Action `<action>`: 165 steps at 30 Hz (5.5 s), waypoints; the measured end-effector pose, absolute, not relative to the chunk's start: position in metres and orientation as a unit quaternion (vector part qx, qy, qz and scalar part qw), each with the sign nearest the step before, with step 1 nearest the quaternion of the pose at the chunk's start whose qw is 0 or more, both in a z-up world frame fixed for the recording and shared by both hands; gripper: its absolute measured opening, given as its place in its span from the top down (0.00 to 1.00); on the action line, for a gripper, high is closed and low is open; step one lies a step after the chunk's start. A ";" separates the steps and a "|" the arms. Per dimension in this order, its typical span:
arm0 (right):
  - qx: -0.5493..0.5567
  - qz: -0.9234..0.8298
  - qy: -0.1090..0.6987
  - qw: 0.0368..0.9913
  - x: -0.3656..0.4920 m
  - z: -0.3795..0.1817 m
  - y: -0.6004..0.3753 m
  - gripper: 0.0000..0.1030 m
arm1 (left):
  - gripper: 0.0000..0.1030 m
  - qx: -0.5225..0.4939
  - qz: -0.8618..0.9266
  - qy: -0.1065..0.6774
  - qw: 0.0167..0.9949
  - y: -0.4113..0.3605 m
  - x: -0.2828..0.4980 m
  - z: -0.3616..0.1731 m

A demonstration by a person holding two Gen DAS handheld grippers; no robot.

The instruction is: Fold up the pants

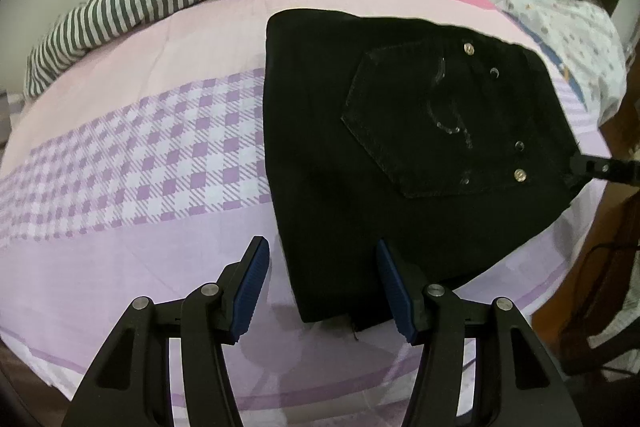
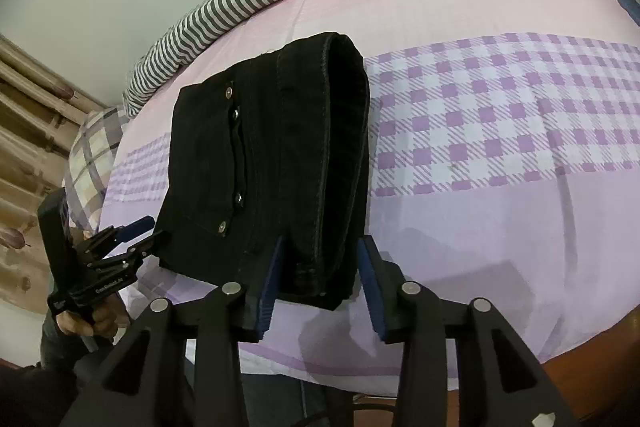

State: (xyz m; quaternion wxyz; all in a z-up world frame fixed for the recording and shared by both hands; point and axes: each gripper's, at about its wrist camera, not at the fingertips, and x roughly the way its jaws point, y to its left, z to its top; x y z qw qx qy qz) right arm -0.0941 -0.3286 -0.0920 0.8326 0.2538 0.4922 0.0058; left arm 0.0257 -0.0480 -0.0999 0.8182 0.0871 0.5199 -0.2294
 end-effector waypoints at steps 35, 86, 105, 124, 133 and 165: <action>0.383 0.134 0.481 0.777 -0.043 -0.132 -0.389 0.50 | 0.40 -0.092 -0.306 0.571 0.756 -0.041 0.130 -0.126; 0.363 0.088 0.444 0.815 -0.032 -0.107 -0.346 0.73 | 0.82 -0.090 -0.314 0.521 0.789 -0.062 0.112 -0.101; 0.354 0.107 0.436 0.820 -0.009 -0.080 -0.306 0.74 | 0.83 -0.087 -0.299 0.508 0.803 -0.029 0.104 -0.075; 0.340 0.153 0.449 0.812 0.049 -0.074 -0.233 0.74 | 0.83 -0.098 -0.250 0.493 0.828 0.056 0.122 -0.052; 0.334 0.180 0.457 0.805 0.092 -0.074 -0.189 0.74 | 0.83 -0.116 -0.218 0.482 0.840 0.110 0.144 -0.048; 0.357 0.185 0.489 0.774 0.229 -0.111 -0.130 0.74 | 0.83 -0.078 -0.147 0.503 0.848 0.172 0.290 -0.065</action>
